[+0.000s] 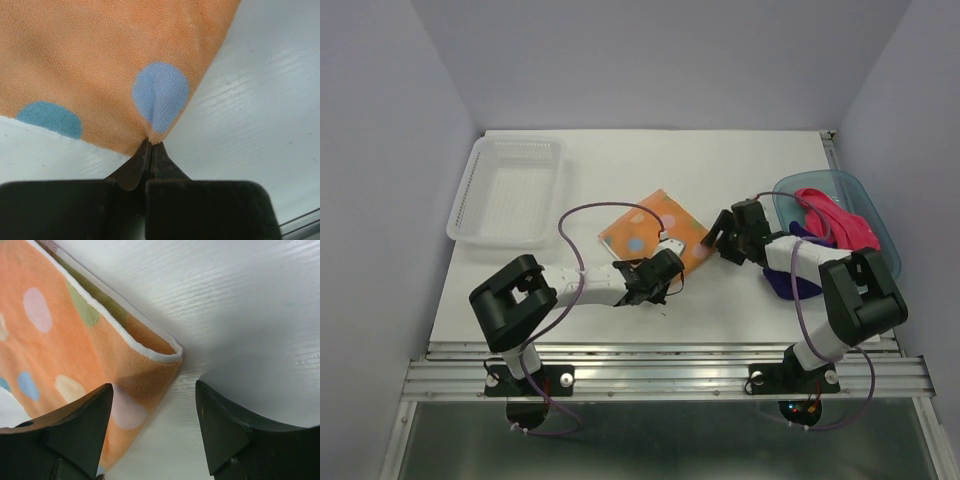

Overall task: Fold and stack the towels
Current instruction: Fold the towel

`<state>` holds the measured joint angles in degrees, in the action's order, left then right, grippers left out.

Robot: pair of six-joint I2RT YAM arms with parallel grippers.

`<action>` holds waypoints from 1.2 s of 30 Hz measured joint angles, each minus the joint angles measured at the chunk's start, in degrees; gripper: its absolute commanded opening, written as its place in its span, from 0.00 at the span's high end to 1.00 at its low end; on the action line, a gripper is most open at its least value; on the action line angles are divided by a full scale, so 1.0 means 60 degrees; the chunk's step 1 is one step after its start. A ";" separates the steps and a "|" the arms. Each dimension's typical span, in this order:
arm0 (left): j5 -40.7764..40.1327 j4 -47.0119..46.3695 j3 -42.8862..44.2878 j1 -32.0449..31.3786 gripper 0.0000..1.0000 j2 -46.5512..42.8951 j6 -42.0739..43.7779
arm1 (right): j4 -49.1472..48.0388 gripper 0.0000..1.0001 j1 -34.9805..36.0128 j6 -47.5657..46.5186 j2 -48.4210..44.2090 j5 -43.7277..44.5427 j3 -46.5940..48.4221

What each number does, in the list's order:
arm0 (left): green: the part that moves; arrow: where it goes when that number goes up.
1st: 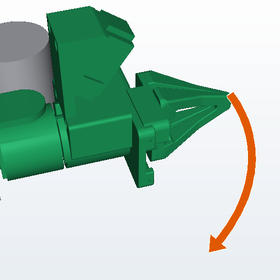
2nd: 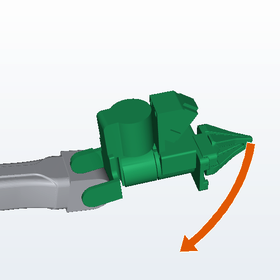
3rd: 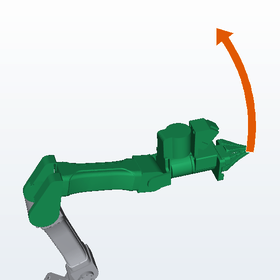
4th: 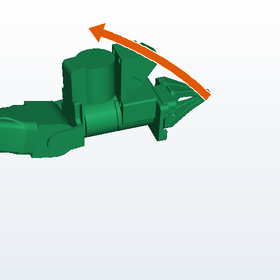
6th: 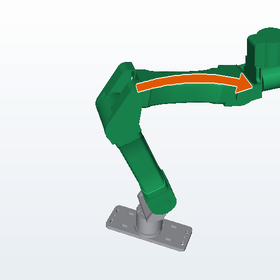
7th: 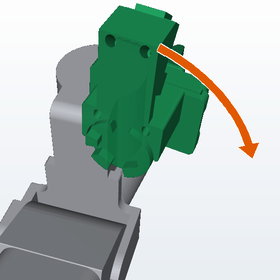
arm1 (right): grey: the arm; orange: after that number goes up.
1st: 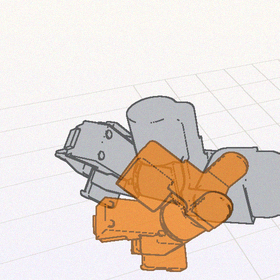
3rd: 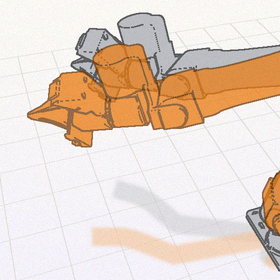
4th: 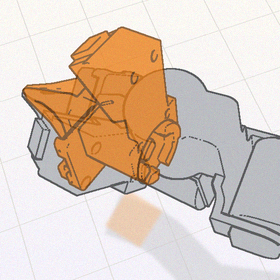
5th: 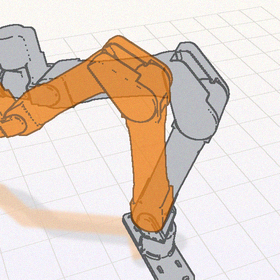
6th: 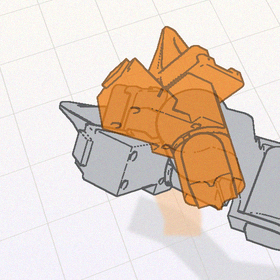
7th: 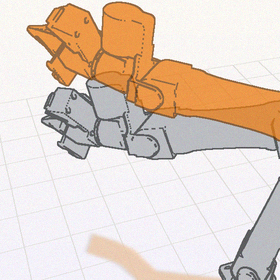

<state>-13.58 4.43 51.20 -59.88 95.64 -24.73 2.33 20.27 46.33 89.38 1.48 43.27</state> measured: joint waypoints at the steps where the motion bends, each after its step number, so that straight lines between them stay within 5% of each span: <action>1: -0.0004 0.0015 0.0022 -0.0058 1.00 0.0015 0.0007 | -0.0044 0.25 0.0000 0.0033 0.0018 -0.0022 0.0007; 11: -0.0095 0.0025 0.0047 -0.0219 1.00 0.0044 -0.0033 | -0.0171 0.44 -0.0025 0.0251 0.0306 0.0222 0.0149; 20: -0.0029 0.0029 0.0044 -0.0393 1.00 0.0033 -0.0069 | -0.0055 0.79 -0.0237 0.0448 0.0288 0.0812 -0.0051; 22: 0.0036 0.0029 0.0044 -0.0535 1.00 0.0018 -0.0069 | -0.0069 0.99 -0.0262 0.0441 0.0229 0.0911 -0.0157; 36: 0.1031 0.0102 0.0066 -0.1450 1.00 -0.1020 -0.0222 | 0.1814 0.99 -0.0317 -0.0273 -0.1759 0.1541 -0.0273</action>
<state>-7.40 5.04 51.59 -68.58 89.52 -26.06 13.21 18.37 44.69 78.83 10.72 41.63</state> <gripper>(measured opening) 0.025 0.022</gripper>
